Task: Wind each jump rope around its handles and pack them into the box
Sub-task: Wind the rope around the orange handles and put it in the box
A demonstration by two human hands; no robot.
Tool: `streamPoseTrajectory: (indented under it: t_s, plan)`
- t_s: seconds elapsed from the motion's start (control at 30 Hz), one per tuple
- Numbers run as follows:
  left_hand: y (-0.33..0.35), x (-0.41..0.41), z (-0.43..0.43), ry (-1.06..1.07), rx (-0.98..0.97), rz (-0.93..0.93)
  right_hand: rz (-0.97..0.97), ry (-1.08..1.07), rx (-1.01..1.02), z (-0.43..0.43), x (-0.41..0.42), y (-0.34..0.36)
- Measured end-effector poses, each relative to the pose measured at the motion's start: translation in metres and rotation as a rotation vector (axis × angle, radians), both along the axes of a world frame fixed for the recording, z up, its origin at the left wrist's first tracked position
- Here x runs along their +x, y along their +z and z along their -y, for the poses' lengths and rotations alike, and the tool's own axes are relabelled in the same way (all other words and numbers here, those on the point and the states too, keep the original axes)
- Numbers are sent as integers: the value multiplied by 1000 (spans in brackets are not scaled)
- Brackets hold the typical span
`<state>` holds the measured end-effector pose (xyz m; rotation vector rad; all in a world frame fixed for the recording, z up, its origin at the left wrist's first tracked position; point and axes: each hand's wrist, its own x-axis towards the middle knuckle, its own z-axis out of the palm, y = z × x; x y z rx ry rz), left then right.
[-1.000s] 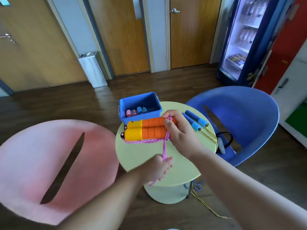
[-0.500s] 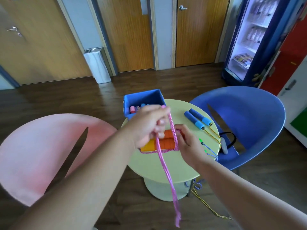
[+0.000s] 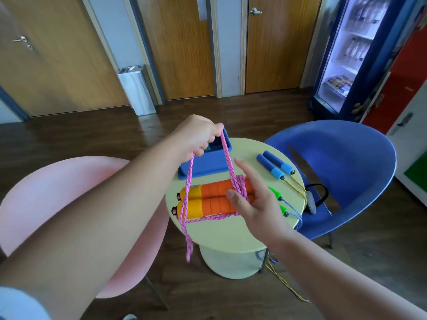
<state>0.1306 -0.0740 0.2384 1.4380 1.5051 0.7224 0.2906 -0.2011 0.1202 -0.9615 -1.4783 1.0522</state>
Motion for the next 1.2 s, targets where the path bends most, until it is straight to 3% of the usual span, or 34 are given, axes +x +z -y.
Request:
streamPoseTrajectory:
  t_s: [0.1,0.3,0.37,0.47,0.5,0.57,0.67,0.73,0.83,1.0,1.07,1.2]
  plan:
    - [0,5,-5,-68,-7,-23,121,19,51,-4,2,3]
    - [-17,-1,-8,-162,43,-39,18,38,40,-3,15,11]
    - [-43,-9,-8,-246,-66,16,-17,39,79,0,17,19]
    - [-154,-49,-57,-199,-544,166,-100,8,123,-3,15,37]
    - [-174,-52,-53,-164,-620,243,-107,-23,133,-8,15,42]
    - [-162,-31,-4,-187,-449,317,-81,-73,143,-21,16,50]
    - [-116,27,78,-341,-453,491,-78,-119,75,-42,20,47]
    - [-124,36,85,-258,-380,480,-45,-170,34,-52,23,40]
    - [-121,53,95,-188,-353,242,63,-231,14,-60,27,27]
    - [-105,51,107,-359,109,-123,143,-254,-84,-60,35,1]
    - [-98,43,107,-395,175,-125,149,-240,-74,-56,35,-3]
    - [-87,32,109,-411,65,-10,167,-215,-21,-50,30,-3]
